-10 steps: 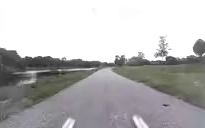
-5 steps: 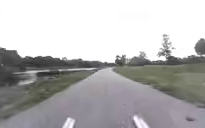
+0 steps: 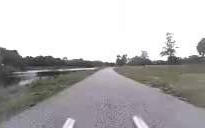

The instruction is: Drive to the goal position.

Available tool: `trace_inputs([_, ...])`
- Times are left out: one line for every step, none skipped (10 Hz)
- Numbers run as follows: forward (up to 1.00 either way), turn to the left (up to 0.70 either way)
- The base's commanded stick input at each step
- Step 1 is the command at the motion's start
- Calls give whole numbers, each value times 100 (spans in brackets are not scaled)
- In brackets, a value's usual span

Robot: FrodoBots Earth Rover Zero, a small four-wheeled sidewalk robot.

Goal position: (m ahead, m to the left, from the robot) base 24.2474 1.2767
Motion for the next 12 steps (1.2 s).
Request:
trace_inputs([85,0])
trace_inputs([85,0])
trace_inputs([85,0])
trace_inputs([85,0])
trace_inputs([85,-6])
trace_inputs([85,-33])
trace_inputs([85,-20])
trace_inputs([85,-5])
trace_inputs([85,0])
trace_inputs([85,0])
trace_inputs([85,0])
trace_inputs([85,0])
